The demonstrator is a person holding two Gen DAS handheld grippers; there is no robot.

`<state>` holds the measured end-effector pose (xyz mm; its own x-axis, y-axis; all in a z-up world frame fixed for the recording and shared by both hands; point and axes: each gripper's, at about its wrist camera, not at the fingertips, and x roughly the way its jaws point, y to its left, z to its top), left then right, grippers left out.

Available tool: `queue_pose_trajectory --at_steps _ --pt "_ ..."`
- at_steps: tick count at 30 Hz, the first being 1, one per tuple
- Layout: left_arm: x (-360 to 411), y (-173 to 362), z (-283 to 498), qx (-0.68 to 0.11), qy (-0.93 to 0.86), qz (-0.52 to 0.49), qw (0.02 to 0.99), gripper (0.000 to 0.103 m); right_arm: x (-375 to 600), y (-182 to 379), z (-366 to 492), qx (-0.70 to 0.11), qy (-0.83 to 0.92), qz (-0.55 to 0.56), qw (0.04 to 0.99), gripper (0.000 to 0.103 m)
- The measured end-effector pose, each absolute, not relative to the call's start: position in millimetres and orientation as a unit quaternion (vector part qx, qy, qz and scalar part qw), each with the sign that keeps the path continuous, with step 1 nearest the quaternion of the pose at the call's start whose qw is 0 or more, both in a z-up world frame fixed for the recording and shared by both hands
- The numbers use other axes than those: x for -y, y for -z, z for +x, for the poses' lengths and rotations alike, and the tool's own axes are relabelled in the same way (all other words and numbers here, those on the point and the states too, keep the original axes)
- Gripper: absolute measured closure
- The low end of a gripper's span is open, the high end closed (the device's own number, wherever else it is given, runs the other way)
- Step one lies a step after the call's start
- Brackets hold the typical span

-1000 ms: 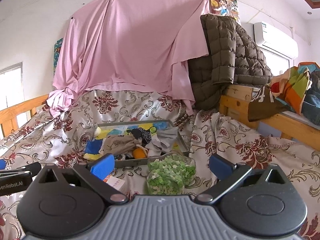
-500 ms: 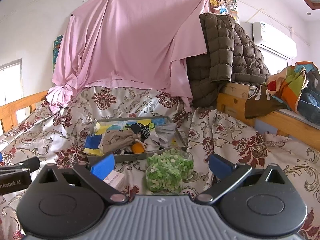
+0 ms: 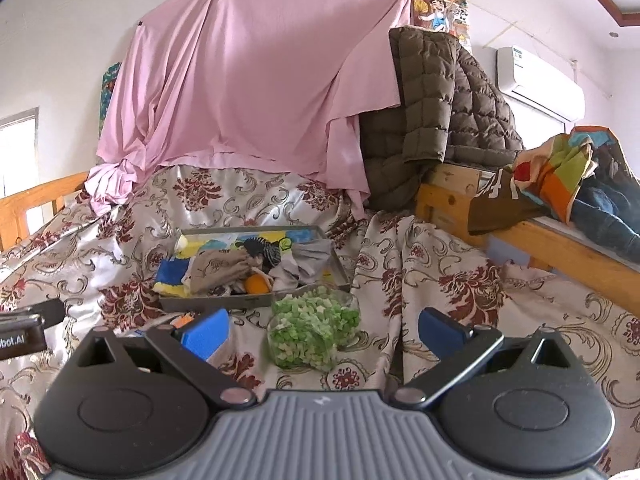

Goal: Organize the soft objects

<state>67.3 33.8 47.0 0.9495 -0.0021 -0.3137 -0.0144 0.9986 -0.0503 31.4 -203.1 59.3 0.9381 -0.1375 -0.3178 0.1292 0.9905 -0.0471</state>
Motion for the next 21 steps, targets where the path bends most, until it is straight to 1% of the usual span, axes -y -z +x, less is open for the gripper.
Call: queue_pose_trajectory --at_steps 9,15,21 --pt "-27 -35 73 -0.181 -0.01 -0.023 0.983 0.001 192 -44 43 -0.183 0.043 -0.022 0.982 0.0" --pt "-18 -21 85 -0.221 -0.007 -0.001 0.975 0.001 191 -34 54 -0.213 0.033 -0.015 0.976 0.0" --pt "-16 -14 94 -0.239 -0.009 -0.005 0.971 0.001 189 -26 65 -0.234 0.027 -0.018 0.972 0.0"
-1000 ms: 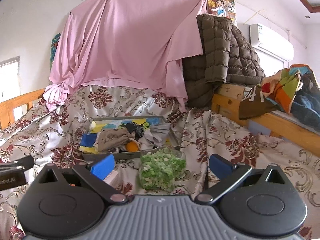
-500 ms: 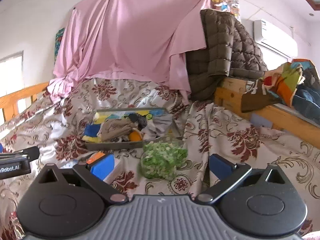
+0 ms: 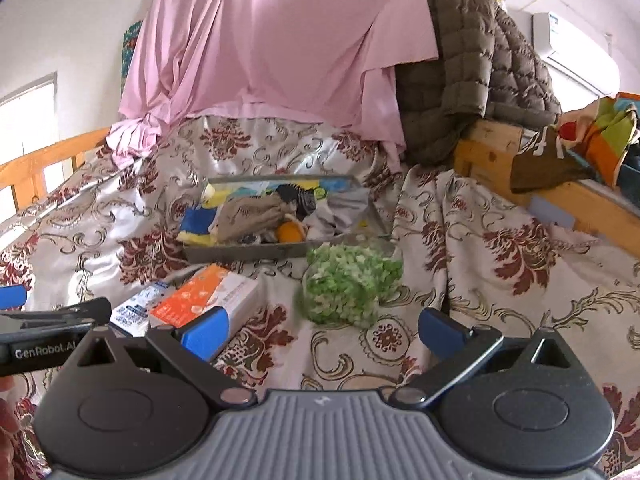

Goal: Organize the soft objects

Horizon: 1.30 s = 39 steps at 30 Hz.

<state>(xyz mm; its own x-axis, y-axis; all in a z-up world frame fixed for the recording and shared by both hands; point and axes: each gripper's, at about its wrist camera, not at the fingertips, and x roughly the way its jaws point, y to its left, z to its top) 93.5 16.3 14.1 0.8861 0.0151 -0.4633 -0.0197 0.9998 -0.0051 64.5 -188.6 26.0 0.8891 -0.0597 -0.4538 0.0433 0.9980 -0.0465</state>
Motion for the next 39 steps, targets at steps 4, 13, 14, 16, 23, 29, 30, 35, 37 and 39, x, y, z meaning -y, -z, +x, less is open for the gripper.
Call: queue_pose_trajectory --at_steps 4,13,14,16,23,29,30,35,37,39 --pt "-13 -10 101 -0.253 -0.014 0.0 0.967 0.001 193 -19 78 -0.251 0.025 -0.002 0.968 0.0" --pt "-10 0 116 -0.264 -0.019 0.005 0.964 0.001 204 -6 98 -0.294 0.034 0.029 0.955 0.0" --pt "-10 1 117 -0.265 -0.018 0.006 0.964 0.001 203 -5 99 -0.296 0.033 0.028 0.954 0.0" --pt "-10 3 119 -0.267 -0.02 0.008 0.963 0.001 201 -4 100 -0.298 0.03 0.024 0.954 0.0" --pt "-11 4 121 -0.272 -0.024 0.004 0.962 0.001 197 -4 102 -0.302 0.028 0.018 0.953 0.0" --pt "-10 4 120 -0.268 -0.022 0.009 0.963 0.001 197 -4 101 -0.301 0.031 0.019 0.953 0.0" --pt "-10 4 119 -0.267 -0.022 0.009 0.963 0.001 197 -4 101 -0.302 0.031 0.018 0.953 0.0" --pt "-10 4 120 -0.268 -0.023 0.009 0.963 0.001 197 -4 101 -0.302 0.031 0.019 0.953 0.0" --pt "-10 3 119 -0.267 -0.024 0.009 0.963 0.001 198 -4 101 -0.302 0.031 0.019 0.953 0.0" --pt "-10 3 119 -0.268 -0.024 0.009 0.963 0.001 197 -4 101 -0.302 0.031 0.019 0.953 0.0"
